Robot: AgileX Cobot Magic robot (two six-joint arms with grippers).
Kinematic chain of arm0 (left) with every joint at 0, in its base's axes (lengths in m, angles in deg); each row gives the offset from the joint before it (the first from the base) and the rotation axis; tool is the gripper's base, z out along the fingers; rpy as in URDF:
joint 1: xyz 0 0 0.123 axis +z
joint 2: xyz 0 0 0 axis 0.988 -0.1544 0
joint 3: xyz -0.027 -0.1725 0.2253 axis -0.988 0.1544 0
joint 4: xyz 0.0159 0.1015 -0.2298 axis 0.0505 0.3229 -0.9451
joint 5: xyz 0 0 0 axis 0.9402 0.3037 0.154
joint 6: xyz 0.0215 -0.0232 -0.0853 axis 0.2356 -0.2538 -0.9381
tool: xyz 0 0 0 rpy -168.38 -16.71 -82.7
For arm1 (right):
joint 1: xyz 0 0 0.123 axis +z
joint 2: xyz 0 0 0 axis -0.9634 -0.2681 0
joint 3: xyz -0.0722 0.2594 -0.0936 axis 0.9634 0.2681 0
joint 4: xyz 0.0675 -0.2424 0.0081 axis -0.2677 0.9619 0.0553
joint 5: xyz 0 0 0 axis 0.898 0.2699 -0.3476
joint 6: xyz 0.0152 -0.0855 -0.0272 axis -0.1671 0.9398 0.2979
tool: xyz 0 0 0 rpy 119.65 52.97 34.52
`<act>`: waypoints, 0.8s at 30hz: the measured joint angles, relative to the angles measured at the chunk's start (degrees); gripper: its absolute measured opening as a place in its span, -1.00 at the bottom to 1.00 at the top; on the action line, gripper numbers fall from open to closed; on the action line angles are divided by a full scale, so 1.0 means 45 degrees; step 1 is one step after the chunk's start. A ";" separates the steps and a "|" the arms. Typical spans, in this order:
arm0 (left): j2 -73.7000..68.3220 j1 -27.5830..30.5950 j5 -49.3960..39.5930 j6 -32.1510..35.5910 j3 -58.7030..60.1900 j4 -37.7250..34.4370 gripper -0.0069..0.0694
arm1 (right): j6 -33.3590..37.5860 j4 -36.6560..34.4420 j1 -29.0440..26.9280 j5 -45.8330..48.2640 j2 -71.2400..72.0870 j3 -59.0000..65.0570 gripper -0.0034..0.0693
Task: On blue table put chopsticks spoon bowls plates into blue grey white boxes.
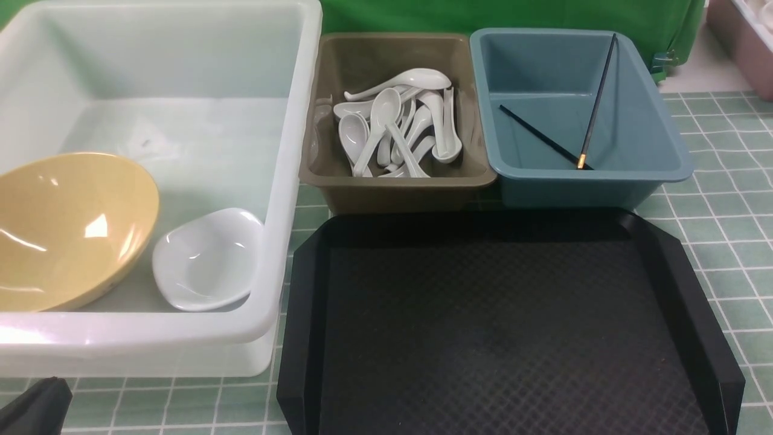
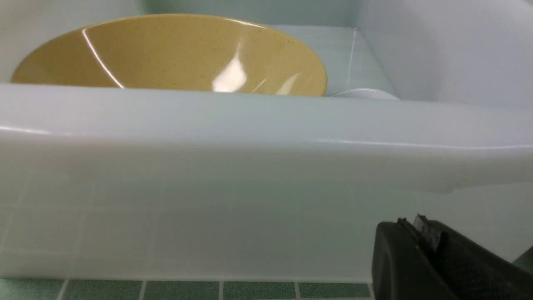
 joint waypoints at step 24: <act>0.0000 0.0000 0.0000 0.0000 0.0000 -0.0033 -0.81 | 0.0000 0.0000 0.0000 0.0000 0.0000 0.0000 -0.60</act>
